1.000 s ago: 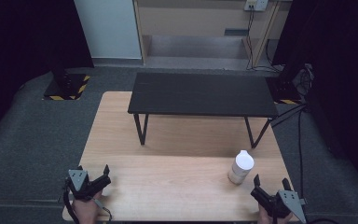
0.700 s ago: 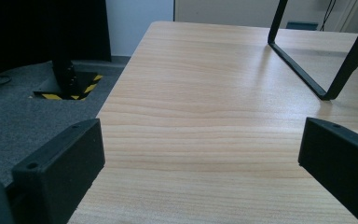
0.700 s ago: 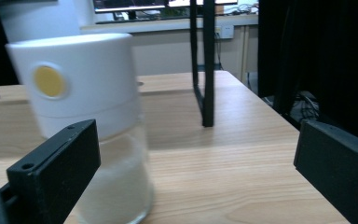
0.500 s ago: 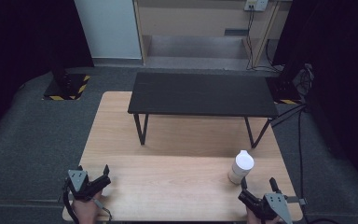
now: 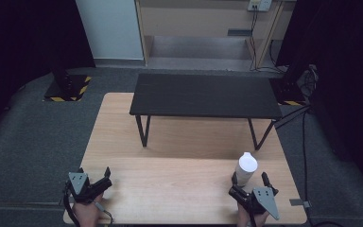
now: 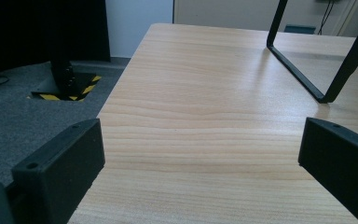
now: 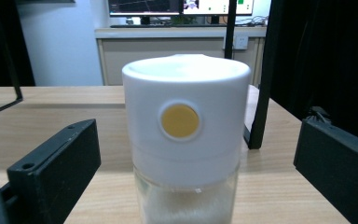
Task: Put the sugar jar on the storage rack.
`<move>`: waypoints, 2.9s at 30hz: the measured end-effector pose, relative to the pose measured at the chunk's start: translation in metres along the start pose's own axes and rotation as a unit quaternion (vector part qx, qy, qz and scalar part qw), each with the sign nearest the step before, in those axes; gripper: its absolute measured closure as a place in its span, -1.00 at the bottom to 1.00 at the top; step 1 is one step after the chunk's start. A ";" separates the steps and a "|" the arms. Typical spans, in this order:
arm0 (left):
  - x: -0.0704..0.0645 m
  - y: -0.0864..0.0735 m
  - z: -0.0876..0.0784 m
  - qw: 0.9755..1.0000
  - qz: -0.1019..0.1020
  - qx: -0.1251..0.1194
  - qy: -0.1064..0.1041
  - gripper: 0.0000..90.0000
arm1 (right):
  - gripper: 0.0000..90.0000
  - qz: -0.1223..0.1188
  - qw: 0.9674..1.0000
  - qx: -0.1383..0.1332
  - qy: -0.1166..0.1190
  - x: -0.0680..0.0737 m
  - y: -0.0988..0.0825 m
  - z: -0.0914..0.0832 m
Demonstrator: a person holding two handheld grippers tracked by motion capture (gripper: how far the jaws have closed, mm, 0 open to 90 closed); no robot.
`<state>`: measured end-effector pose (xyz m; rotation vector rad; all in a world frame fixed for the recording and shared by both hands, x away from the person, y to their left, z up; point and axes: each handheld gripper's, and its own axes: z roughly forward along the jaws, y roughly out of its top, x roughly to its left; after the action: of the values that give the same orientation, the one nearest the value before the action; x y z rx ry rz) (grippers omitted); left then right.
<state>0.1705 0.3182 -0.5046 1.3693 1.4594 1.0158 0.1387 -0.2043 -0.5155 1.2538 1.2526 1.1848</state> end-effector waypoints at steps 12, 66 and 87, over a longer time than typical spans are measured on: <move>0.000 0.000 0.000 1.000 -0.001 0.000 -0.001 -1.00 | -0.78 -0.002 1.000 0.009 -0.010 0.010 0.010 0.019; 0.000 0.000 0.000 1.000 0.001 0.000 -0.003 -1.00 | -0.32 0.011 1.000 -0.016 -0.002 -0.005 0.076 0.019; 0.001 -0.001 0.000 1.000 -0.003 -0.002 -0.005 -1.00 | -0.32 0.021 0.999 -0.033 0.017 -0.019 0.155 0.053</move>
<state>0.1702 0.3191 -0.5053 1.3639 1.4534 1.0058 0.2003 -0.2237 -0.3644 1.2217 1.2076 1.2723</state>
